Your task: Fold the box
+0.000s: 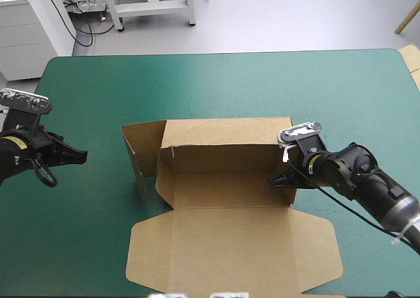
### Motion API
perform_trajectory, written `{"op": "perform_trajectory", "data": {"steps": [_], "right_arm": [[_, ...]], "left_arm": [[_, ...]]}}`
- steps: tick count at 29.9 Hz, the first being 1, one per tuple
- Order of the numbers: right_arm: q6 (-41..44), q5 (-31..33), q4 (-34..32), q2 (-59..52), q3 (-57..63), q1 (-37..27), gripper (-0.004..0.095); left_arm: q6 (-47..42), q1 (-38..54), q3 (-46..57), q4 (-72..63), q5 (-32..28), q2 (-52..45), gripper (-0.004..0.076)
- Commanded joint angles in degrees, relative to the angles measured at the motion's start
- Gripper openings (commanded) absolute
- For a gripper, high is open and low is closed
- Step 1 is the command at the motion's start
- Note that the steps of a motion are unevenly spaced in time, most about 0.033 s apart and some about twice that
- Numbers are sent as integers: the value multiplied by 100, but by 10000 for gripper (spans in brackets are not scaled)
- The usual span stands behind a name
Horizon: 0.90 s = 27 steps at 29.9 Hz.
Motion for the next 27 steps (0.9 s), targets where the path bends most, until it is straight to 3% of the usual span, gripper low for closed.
{"op": "perform_trajectory", "data": {"steps": [1,7,17,20,27], "right_arm": [[-115,-8,-88,-11,-154,-341,-20],[-1340,122,995,614,-509,-1080,-20],[-1702,1033,1008,2273,-2376,-1351,11],[-1744,1073,1023,2655,-2848,-1351,129],[-1744,1081,1023,2964,-3732,-1351,573]], "left_arm": [[-2,7,-129,0,-428,-52,7],[-2,7,-129,-42,-665,-52,7],[-2,7,-129,-42,-739,-52,7],[-2,7,-129,-42,-739,-52,7],[-2,7,-129,-42,-753,-52,7]]}}
